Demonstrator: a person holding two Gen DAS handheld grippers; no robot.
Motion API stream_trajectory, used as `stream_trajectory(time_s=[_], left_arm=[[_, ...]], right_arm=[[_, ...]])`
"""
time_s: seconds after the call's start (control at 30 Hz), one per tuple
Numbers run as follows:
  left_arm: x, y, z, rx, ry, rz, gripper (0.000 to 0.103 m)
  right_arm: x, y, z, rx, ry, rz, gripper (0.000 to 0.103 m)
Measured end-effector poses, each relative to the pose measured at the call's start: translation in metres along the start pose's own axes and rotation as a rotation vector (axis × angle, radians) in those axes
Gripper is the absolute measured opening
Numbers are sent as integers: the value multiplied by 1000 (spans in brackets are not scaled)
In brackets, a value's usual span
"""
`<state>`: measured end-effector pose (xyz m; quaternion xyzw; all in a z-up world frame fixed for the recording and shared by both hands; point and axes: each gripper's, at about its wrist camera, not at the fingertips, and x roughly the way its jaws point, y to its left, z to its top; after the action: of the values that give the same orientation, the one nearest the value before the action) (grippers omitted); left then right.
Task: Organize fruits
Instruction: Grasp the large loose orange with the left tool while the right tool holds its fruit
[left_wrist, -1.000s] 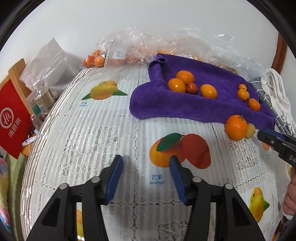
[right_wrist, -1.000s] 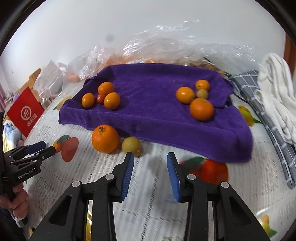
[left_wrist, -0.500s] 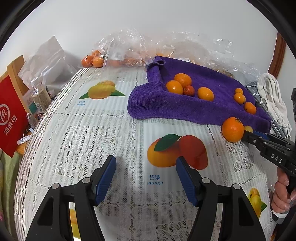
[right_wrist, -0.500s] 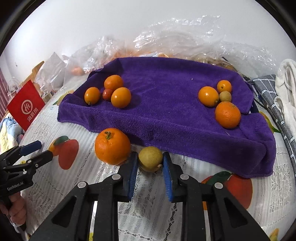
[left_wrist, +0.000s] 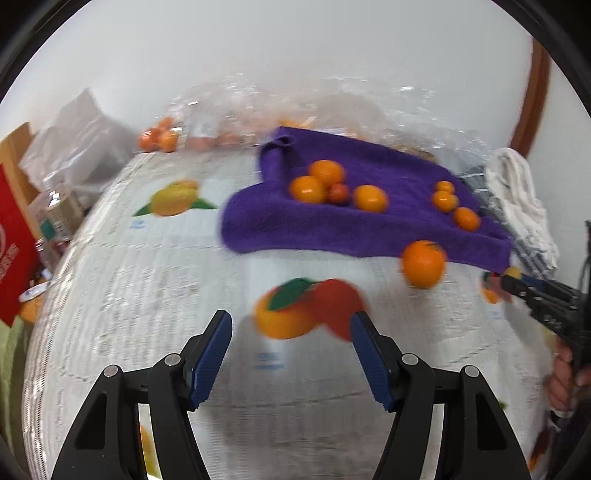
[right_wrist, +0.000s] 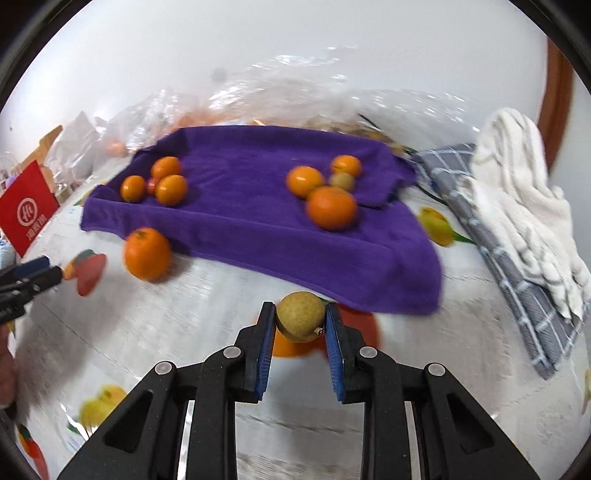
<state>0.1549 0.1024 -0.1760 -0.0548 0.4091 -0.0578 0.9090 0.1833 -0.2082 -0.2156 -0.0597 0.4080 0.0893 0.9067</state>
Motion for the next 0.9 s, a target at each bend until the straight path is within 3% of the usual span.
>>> stream_trajectory(time_s=[0.2, 0.43, 0.57, 0.9], left_arm=[[9, -39, 26, 34, -9, -53, 65], [43, -61, 41, 16, 75, -67, 65], [50, -66, 43, 0, 71, -86, 68], [55, -81, 34, 44, 88, -277, 68]], right_arm=[[2, -27, -4, 64, 8, -7, 26], [7, -35, -7, 84, -7, 20, 26], [10, -37, -9, 107, -1, 25, 26], [13, -35, -10, 106, 9, 47, 26]])
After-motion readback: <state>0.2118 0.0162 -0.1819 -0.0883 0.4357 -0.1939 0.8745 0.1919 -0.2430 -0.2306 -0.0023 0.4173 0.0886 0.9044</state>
